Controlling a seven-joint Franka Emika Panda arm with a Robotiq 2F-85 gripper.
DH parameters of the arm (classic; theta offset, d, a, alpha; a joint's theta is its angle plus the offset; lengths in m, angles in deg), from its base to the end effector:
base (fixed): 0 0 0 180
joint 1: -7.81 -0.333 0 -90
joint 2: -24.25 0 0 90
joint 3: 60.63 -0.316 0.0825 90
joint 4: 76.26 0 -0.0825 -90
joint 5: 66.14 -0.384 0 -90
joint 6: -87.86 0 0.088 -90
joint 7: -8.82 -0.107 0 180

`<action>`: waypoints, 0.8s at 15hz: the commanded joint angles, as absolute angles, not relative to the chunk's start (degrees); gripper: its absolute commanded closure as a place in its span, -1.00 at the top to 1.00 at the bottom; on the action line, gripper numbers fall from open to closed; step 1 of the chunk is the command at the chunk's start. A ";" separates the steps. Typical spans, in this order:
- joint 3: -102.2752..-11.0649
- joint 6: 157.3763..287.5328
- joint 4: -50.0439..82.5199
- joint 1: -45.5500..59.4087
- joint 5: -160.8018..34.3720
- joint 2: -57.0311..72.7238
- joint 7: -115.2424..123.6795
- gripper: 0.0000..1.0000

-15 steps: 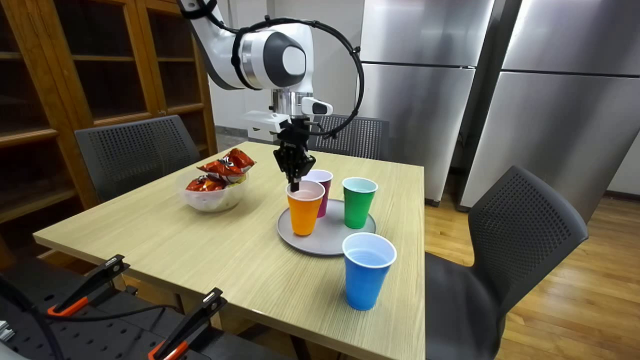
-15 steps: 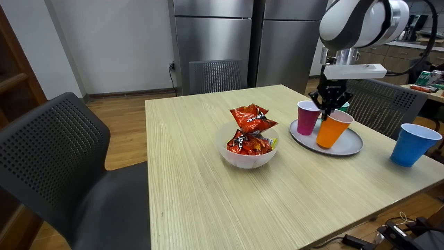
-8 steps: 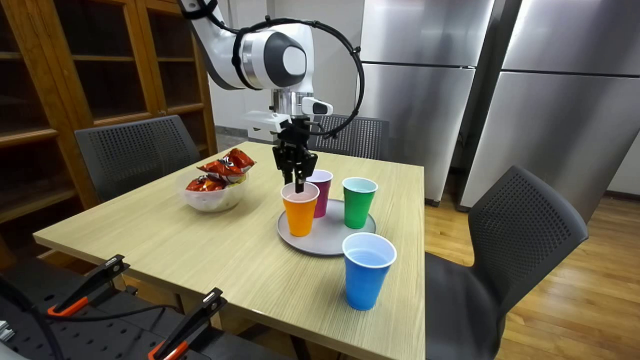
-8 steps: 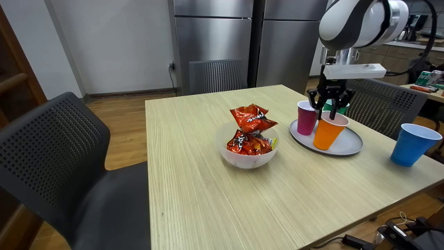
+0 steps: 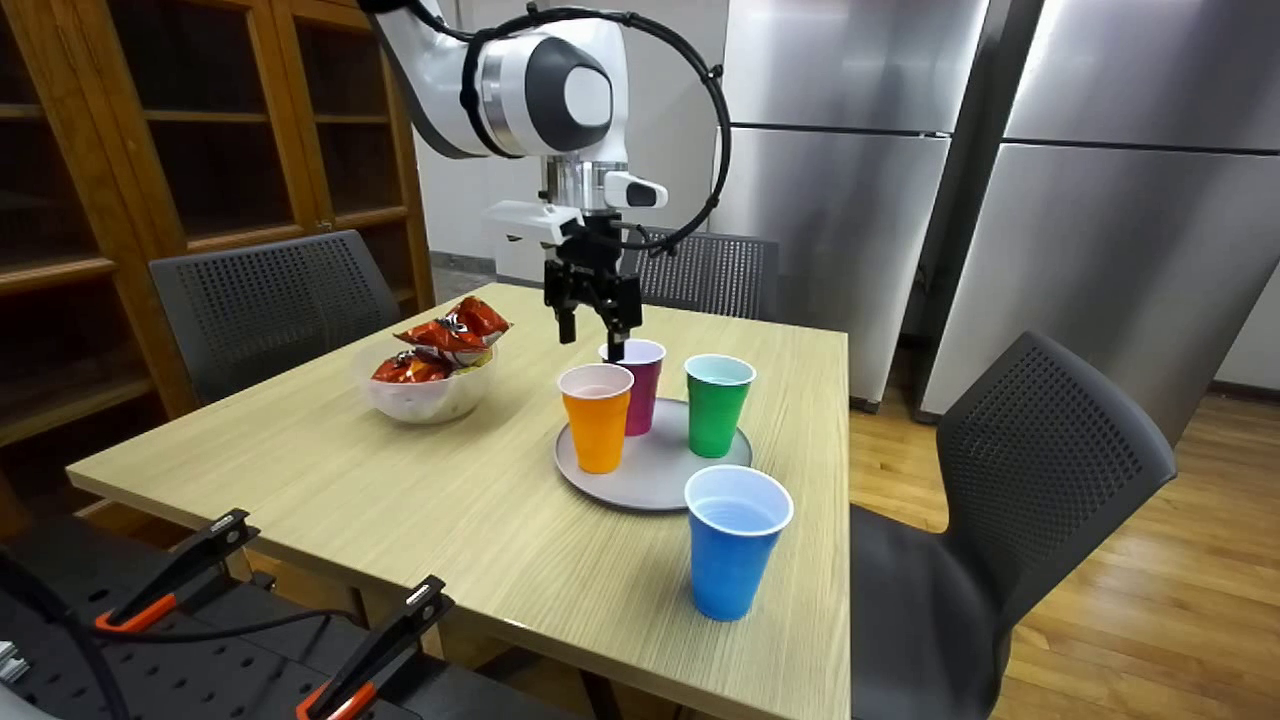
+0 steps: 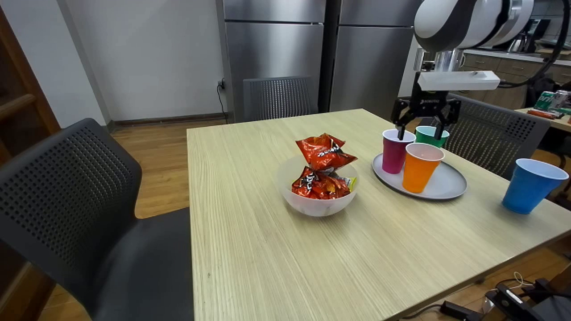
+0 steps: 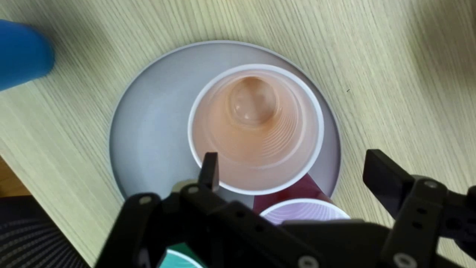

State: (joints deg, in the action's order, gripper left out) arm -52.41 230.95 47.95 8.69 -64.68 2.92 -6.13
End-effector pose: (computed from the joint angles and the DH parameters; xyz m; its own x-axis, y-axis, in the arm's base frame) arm 0.5538 -0.0890 0.2188 0.9242 -0.3812 -0.0219 -0.3787 -0.9225 0.0746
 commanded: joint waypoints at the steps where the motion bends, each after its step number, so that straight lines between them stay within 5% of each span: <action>1: -53.00 230.96 51.56 9.67 -66.15 8.48 -5.27 1.00; 12: -51.56 233.17 59.02 13.77 -70.59 17.06 -5.21 1.00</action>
